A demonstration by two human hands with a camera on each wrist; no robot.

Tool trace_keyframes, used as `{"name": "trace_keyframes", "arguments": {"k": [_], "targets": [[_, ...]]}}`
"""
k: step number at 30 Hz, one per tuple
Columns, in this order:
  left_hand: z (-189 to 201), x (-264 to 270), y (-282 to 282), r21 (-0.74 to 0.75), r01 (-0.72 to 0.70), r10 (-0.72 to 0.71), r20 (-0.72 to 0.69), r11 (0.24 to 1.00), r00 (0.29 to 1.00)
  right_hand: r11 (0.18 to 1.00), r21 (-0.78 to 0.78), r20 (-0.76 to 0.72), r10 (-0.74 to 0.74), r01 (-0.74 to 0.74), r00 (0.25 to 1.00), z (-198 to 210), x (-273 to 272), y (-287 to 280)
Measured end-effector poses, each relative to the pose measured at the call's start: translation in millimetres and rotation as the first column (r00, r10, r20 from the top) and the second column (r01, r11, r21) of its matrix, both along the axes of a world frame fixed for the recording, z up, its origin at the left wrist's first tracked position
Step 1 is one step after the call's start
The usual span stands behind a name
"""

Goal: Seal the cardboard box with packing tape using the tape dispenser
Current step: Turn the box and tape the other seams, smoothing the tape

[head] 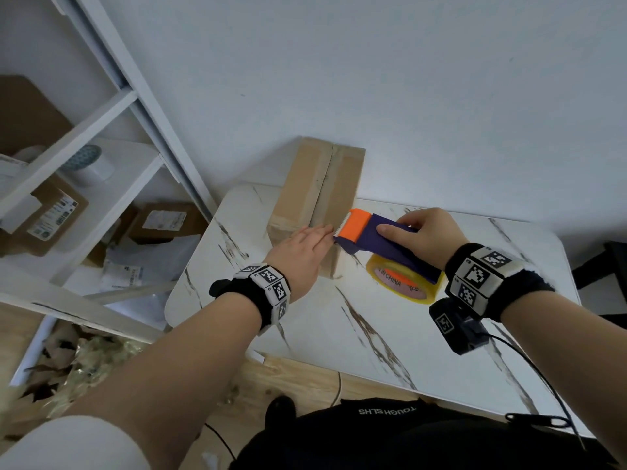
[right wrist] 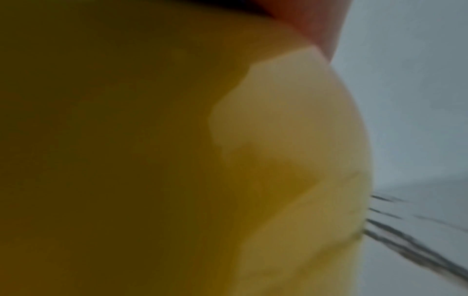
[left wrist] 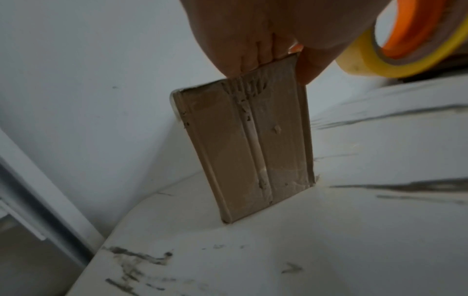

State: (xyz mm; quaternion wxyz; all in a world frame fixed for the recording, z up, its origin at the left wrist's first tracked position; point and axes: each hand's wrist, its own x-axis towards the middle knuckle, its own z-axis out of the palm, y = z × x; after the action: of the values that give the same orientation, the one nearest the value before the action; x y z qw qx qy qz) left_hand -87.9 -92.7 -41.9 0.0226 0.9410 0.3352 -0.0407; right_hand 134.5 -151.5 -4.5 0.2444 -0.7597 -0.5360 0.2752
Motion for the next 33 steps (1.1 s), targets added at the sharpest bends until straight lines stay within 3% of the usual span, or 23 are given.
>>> {"name": "trace_keyframes", "arguments": {"k": [7, 10, 13, 16, 23, 33], "targets": [[4.6, 3.1, 11.4, -0.095, -0.106, 0.119, 0.139, 0.990, 0.983, 0.998, -0.052, 0.026, 0.029, -0.027, 0.999, -5.3, -5.1, 11.3], [4.0, 2.3, 12.1, -0.110, -0.103, 0.117, 0.138, 0.989, 0.983, 0.993, -0.092, -0.059, 0.067, -0.072, 0.996, -7.4, -4.8, 12.6], [3.6, 2.0, 11.4, -0.114, -0.101, 0.116, 0.135, 0.988, 0.984, 0.997, -0.078, -0.103, 0.018, -0.026, 0.995, -8.6, -8.4, 12.4], [2.3, 3.5, 11.7, -0.067, -0.094, 0.099, 0.086, 0.993, 0.991, 0.999, -0.021, 0.012, -0.040, 0.040, 0.999, -6.8, -13.5, 14.1], [0.3, 4.8, 13.9, -0.069, -0.073, 0.075, 0.033, 0.995, 0.997, 0.996, -0.048, 0.231, 0.078, -0.069, 0.970, 3.4, -12.4, -0.2], [2.1, 3.3, 8.8, -0.046, -0.075, 0.077, 0.038, 0.996, 0.996, 0.994, -0.097, 0.204, 0.072, -0.053, 0.976, 3.1, -0.5, -20.4]]}}
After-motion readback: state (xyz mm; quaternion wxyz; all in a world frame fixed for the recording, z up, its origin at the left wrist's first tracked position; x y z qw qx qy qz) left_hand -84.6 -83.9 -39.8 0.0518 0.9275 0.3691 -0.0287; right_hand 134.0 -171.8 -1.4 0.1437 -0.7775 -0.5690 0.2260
